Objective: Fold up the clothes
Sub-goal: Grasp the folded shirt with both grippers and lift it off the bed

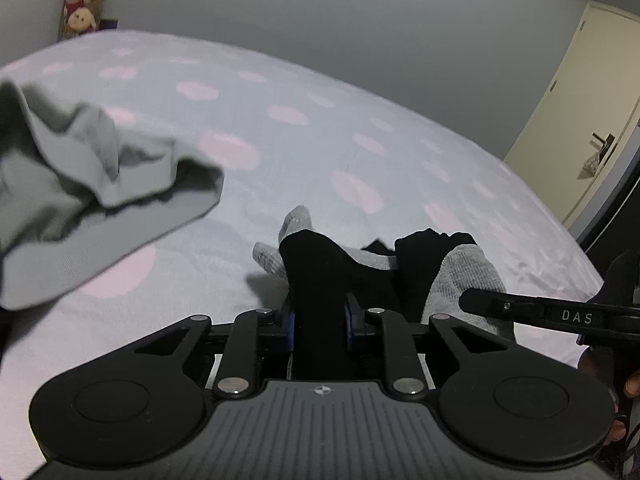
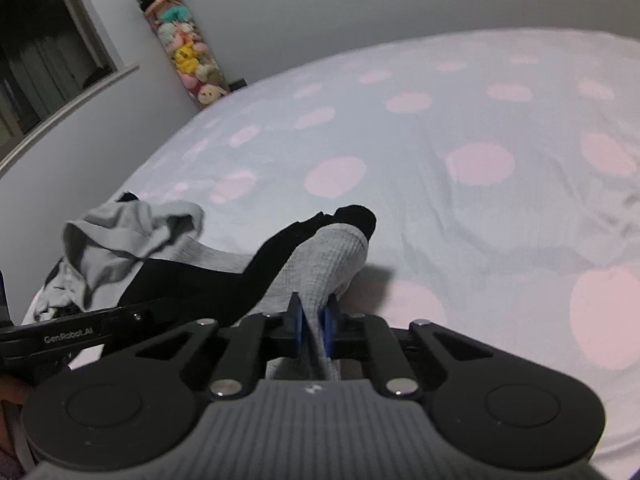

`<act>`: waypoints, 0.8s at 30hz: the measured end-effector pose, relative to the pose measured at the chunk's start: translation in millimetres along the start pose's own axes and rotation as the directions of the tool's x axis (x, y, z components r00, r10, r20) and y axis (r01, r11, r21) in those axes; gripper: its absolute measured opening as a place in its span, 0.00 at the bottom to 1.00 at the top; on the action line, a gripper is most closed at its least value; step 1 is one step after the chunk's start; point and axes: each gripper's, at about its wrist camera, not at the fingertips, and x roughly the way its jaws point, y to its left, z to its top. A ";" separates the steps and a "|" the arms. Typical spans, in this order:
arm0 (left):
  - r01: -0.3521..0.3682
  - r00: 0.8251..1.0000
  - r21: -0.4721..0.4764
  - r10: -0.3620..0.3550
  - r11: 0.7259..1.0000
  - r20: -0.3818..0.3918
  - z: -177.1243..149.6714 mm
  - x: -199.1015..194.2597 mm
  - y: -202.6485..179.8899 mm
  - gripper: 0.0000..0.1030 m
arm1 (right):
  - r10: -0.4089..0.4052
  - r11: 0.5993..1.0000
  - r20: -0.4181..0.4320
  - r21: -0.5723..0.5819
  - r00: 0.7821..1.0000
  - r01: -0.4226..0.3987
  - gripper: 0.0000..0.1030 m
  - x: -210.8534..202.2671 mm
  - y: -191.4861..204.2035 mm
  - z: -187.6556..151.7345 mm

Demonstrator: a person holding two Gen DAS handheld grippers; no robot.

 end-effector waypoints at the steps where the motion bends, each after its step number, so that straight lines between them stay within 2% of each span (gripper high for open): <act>1: -0.001 1.000 0.006 0.001 1.000 0.013 2.3 -7.0 -4.6 0.17 | 0.001 1.000 0.014 -0.009 1.000 -0.001 0.10 -7.1 3.5 1.7; 7: -0.002 0.996 0.051 -0.003 0.999 0.088 17.0 -56.9 -40.8 0.17 | 0.014 0.997 0.114 -0.071 0.993 -0.006 0.10 -66.9 22.6 9.5; 14: 0.027 0.977 0.158 -0.060 0.987 0.204 34.5 -123.3 -104.3 0.17 | 0.034 0.990 0.261 -0.142 0.965 0.003 0.10 -167.8 34.1 15.5; 20: 0.085 0.942 0.272 -0.167 0.959 0.292 44.0 -176.5 -183.6 0.17 | 0.016 0.987 0.391 -0.154 0.920 0.048 0.10 -274.5 21.9 22.6; 24: 0.171 0.913 0.320 -0.272 0.932 0.305 37.0 -194.6 -241.3 0.17 | -0.027 0.978 0.474 -0.169 0.880 0.120 0.10 -351.4 6.7 24.2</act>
